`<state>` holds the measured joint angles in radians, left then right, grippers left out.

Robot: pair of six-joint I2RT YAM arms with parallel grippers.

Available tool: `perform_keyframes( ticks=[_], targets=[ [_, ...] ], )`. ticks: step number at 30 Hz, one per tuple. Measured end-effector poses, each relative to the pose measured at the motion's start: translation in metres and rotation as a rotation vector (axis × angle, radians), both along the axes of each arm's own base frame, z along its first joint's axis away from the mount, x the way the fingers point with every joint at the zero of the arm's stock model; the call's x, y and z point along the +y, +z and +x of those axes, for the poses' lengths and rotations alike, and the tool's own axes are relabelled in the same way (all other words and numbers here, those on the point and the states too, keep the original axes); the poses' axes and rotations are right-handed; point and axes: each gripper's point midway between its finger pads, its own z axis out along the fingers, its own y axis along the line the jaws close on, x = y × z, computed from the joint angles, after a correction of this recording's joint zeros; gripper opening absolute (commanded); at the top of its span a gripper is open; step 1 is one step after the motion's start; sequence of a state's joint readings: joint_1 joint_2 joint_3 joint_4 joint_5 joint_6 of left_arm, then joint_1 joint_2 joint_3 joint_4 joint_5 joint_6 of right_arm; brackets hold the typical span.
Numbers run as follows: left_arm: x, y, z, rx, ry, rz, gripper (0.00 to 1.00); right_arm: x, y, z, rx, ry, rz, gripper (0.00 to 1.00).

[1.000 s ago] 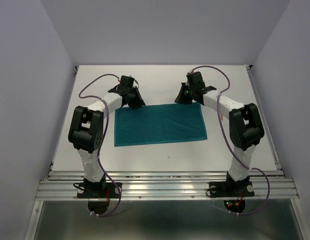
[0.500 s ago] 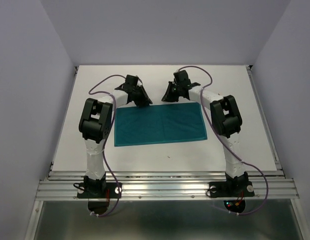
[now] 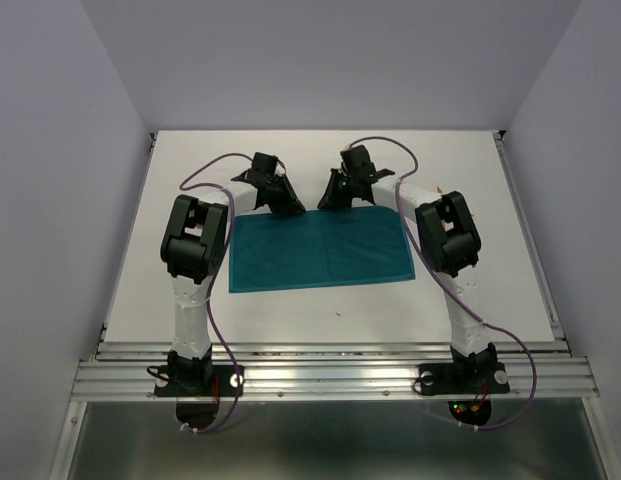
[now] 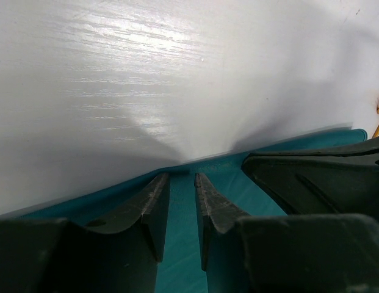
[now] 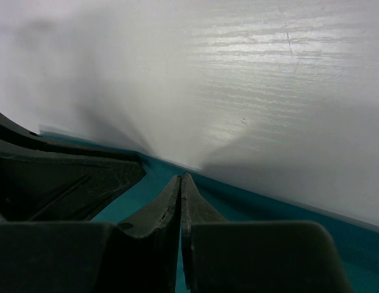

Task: Fold the napkin into a case and place the utensils inside
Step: Smooth out the rectangle-folded napkin at the center of the board.

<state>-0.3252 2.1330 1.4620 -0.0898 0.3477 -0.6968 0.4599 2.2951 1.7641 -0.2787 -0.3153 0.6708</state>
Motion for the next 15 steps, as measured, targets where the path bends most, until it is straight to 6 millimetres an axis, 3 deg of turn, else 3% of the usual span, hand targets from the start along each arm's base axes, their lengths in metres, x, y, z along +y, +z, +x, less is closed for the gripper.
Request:
perform_keyframes(
  ticks=[8,15],
  targets=[
    [0.002,0.0,0.002,-0.007,0.0,0.014,0.35,0.006,-0.012,-0.014,0.028,0.024,-0.01,0.08],
    [0.007,0.0,0.003,-0.017,-0.01,0.057,0.35,0.0,-0.018,-0.011,0.021,-0.006,-0.031,0.08]
  ],
)
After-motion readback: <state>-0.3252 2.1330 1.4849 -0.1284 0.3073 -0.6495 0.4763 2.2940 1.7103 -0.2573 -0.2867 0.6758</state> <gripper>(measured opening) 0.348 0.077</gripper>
